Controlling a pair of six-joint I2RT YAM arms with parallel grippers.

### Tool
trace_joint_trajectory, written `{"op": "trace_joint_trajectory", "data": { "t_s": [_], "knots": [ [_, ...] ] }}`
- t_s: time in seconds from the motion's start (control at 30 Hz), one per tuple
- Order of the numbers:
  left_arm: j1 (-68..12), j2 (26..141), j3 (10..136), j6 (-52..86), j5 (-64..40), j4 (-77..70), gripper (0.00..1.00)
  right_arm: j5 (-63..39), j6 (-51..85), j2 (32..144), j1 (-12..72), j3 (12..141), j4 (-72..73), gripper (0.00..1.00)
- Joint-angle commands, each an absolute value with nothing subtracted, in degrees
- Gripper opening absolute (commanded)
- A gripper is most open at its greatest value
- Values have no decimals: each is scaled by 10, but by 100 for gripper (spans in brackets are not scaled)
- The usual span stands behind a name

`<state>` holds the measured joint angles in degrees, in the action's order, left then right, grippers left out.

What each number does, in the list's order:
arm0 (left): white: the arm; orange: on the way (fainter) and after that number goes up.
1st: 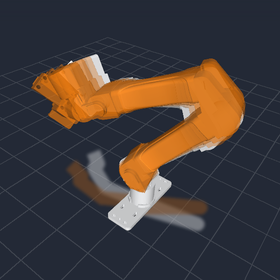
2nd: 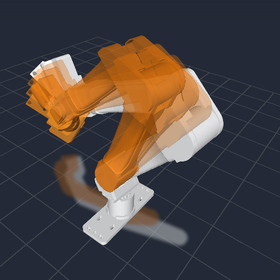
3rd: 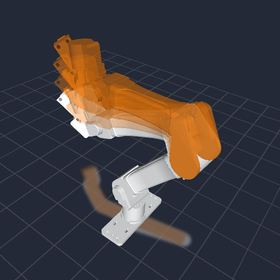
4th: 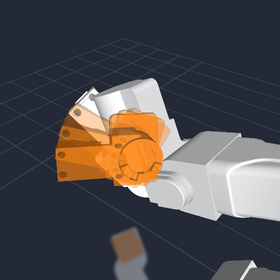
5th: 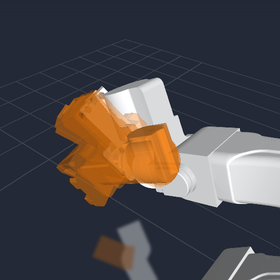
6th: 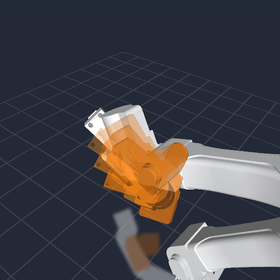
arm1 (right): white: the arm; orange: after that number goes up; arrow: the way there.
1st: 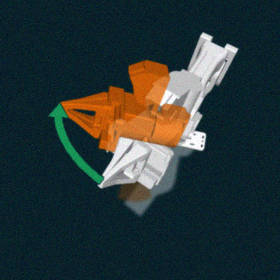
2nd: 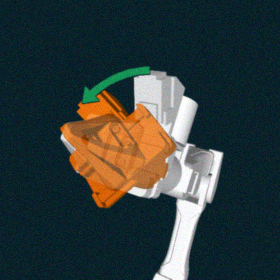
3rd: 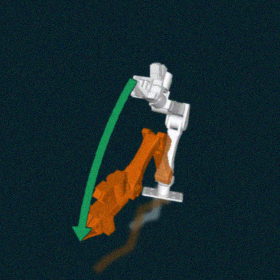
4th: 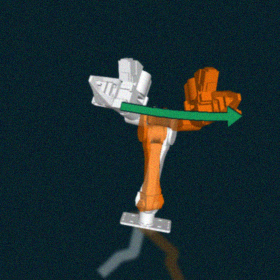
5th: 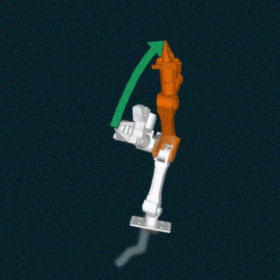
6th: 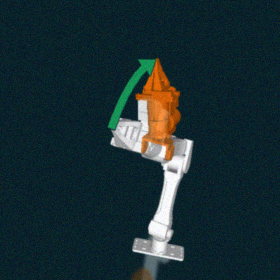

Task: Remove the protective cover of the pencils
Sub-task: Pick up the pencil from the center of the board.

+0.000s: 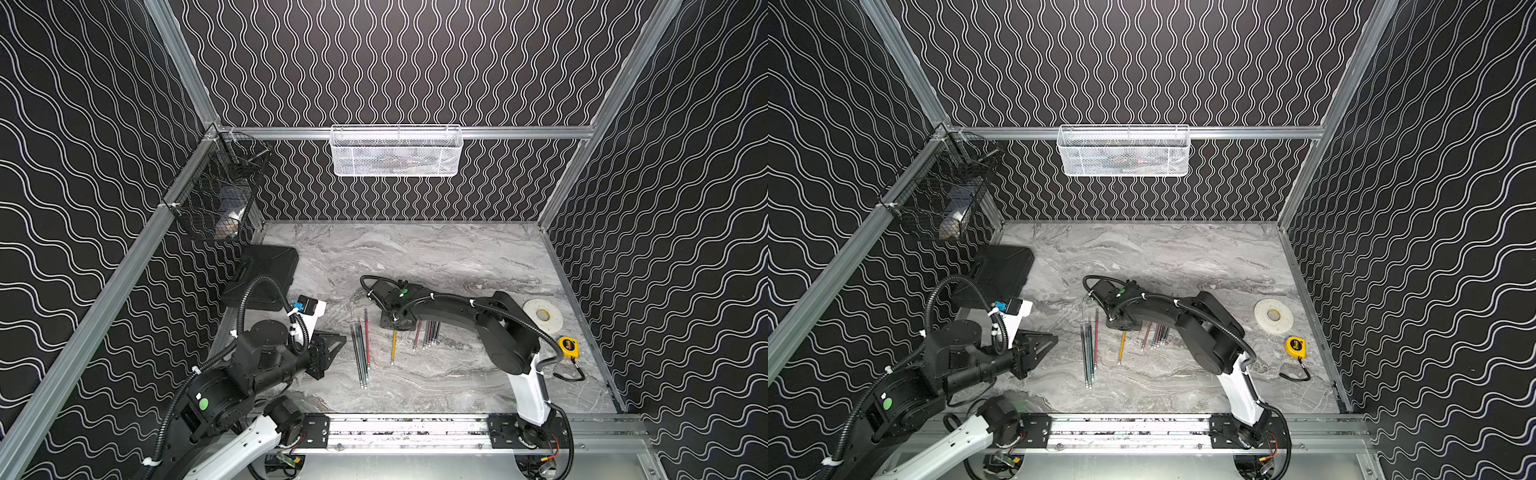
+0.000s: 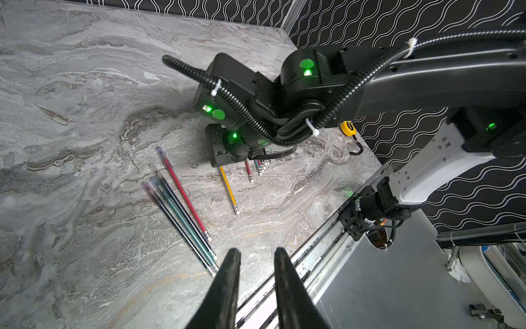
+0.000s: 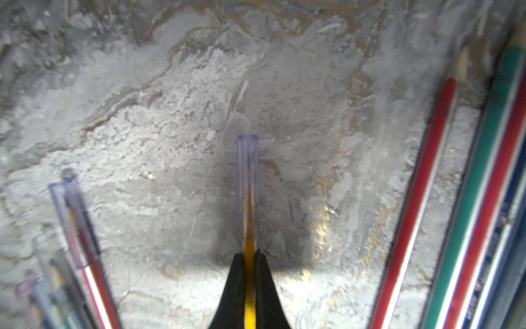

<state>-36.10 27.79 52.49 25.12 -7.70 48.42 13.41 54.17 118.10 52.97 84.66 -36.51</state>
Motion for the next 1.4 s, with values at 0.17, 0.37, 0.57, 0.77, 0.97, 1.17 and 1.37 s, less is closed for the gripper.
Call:
{"op": "trace_joint_trajectory", "data": {
  "t_s": [0.17,0.37,0.57,0.77,0.97,1.17,1.37],
  "knots": [
    [-359,282,524,240,-74,465,28,96,538,1033,523,737,-242,4],
    [-360,300,526,241,-81,462,26,99,539,883,523,610,-171,5],
    [-360,324,468,312,-156,384,29,95,561,726,528,470,-91,5],
    [-361,354,336,435,-241,190,33,115,556,595,535,394,-97,5],
    [-380,397,296,497,-272,73,35,83,560,538,543,343,-58,5],
    [-473,458,288,517,-208,7,34,84,564,537,560,346,-52,5],
    [-533,545,310,525,-184,-46,34,80,573,544,574,337,-23,5]
  ]
}}
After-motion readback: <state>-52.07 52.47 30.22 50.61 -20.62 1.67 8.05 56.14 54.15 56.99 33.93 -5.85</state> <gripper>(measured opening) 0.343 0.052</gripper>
